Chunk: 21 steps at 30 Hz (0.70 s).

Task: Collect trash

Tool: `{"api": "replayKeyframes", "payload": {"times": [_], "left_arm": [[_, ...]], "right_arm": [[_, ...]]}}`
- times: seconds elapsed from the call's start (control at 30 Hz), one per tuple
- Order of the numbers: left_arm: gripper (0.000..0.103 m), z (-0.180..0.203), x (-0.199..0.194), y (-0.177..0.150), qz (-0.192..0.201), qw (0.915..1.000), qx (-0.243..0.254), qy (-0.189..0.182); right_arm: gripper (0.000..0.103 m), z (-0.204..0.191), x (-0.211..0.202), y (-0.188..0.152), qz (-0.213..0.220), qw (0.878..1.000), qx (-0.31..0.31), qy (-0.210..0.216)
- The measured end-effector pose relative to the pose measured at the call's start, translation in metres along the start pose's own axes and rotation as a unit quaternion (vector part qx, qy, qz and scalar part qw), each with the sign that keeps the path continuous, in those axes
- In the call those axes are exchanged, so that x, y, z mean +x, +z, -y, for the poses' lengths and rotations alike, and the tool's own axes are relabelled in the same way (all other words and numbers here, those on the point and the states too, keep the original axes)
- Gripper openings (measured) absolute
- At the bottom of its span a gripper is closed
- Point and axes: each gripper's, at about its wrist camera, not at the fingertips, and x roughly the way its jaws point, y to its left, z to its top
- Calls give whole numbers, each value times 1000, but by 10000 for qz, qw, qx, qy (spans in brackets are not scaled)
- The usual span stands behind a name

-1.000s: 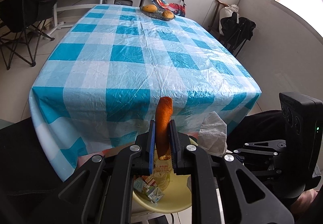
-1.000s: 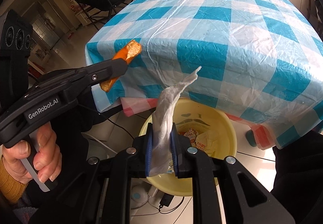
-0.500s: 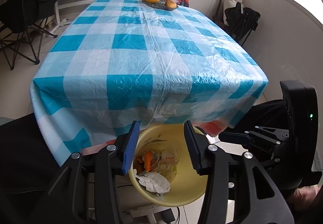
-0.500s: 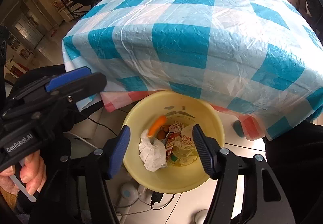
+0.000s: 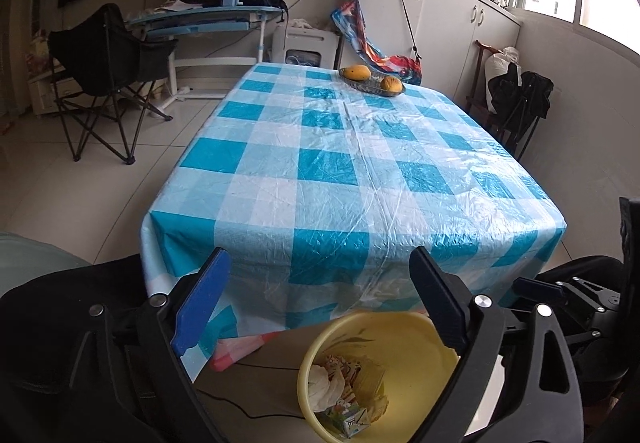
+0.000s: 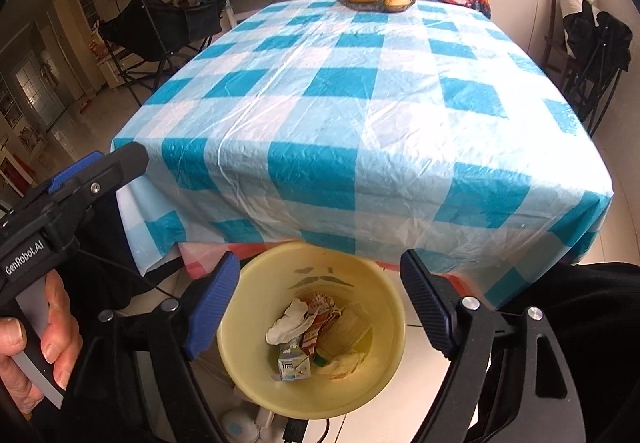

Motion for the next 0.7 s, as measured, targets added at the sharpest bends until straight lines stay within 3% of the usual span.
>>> {"api": "replayKeyframes", "payload": {"times": [0.23,0.7], "left_arm": [[92,0,-6,2,185,9997,46,173],[94,9,1,-3,90,9987,329,369]], "right_arm": [[92,-1,-11,5,486,9977,-63,-470],[92,-1,-12,7,632,9968,-100,-473]]}}
